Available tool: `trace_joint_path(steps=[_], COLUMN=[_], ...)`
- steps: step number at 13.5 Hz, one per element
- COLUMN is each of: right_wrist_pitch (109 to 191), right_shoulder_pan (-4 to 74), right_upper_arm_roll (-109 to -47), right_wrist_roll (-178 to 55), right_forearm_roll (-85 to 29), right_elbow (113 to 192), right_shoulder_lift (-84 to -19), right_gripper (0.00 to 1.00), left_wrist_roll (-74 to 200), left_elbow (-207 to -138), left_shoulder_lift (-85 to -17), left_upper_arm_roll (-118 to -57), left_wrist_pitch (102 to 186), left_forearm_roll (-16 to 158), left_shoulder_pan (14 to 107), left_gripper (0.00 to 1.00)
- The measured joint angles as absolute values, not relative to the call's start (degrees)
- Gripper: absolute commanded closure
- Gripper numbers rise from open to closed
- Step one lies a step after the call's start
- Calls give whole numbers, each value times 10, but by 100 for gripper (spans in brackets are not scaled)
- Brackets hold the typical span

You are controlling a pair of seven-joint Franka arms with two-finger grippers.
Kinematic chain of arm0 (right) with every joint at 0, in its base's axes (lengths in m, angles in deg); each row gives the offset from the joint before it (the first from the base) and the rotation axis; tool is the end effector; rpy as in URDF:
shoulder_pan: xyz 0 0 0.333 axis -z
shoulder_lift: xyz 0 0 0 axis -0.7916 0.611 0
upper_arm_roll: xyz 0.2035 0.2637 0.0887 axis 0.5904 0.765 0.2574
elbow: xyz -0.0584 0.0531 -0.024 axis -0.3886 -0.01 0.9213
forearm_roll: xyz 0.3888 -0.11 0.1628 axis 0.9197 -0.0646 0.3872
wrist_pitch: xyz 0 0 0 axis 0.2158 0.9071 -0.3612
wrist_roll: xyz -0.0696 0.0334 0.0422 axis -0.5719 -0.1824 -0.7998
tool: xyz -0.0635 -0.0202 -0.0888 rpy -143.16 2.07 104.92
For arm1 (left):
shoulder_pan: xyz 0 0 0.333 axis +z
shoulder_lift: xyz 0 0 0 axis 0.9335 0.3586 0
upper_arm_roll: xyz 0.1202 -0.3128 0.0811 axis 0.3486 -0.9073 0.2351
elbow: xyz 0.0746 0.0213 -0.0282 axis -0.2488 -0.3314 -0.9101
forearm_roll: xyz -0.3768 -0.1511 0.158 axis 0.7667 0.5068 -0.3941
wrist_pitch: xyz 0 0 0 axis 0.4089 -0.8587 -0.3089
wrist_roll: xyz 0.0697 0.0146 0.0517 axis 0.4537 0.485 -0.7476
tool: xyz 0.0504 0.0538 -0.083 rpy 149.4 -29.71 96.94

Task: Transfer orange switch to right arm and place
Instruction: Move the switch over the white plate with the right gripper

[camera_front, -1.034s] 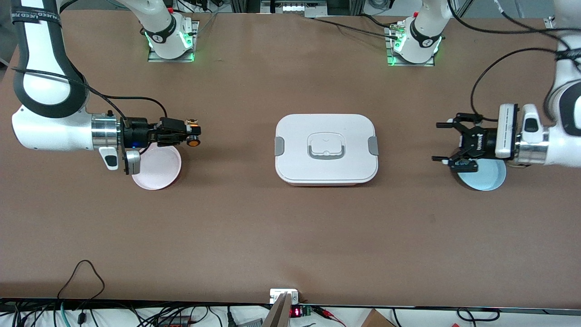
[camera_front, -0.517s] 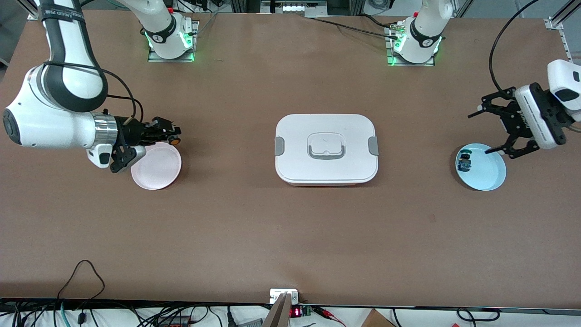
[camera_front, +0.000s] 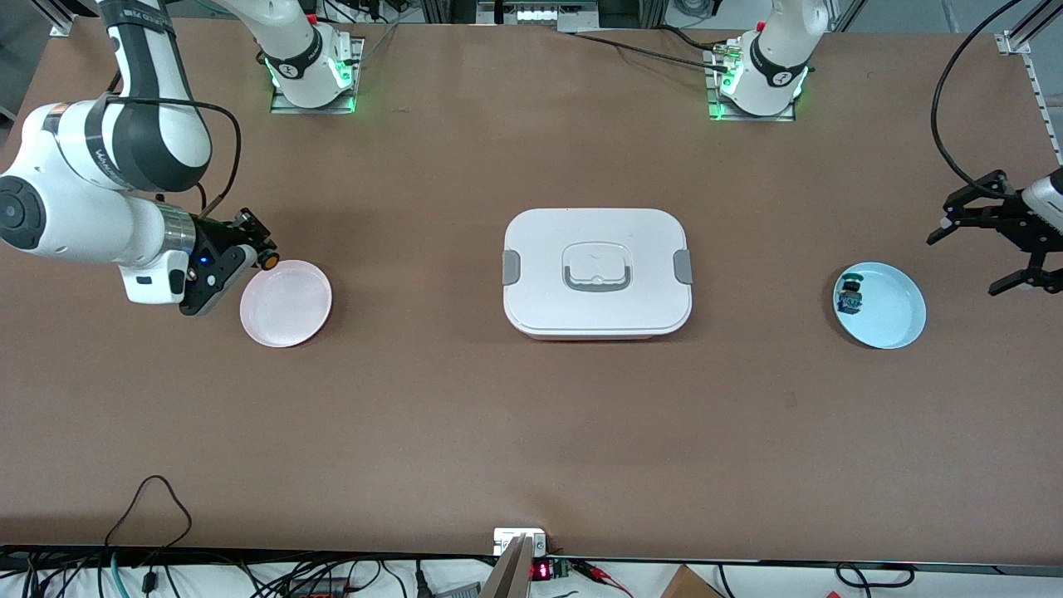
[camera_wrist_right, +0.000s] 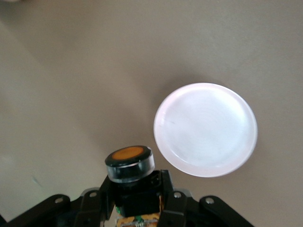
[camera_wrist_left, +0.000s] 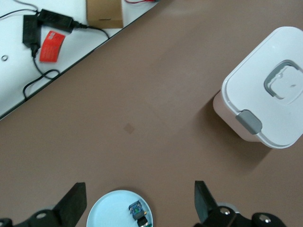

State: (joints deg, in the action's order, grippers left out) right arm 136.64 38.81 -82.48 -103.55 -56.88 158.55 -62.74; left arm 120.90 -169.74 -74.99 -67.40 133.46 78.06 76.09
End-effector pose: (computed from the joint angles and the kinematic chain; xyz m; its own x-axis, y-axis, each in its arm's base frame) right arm 0.6261 0.0558 0.4015 0.6560 0.7462 -0.1135 0.7085 -0.6607 -0.2481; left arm 0.6251 0.0779 0.6060 0.7482 -0.5949 0.2937 -0.6357 -0.7696 0.0605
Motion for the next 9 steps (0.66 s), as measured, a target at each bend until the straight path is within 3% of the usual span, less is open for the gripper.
trace_joint_path(steps=[9], right_wrist_pitch=[1421], right_shoulder_pan=[388], right_upper_arm_roll=[-825], right_wrist_roll=[-1229], right_forearm_roll=[-654], right_elbow=[1591], right_shoulder_lift=[-630], right_gripper=[100], left_wrist_roll=[798], left_elbow=[-1646], left_shoulder_lift=[-753], left_upper_arm_roll=[-712], left_wrist_pitch=[1199], left_forearm_roll=[664], left_shoulder_pan=[756], left_gripper=[0])
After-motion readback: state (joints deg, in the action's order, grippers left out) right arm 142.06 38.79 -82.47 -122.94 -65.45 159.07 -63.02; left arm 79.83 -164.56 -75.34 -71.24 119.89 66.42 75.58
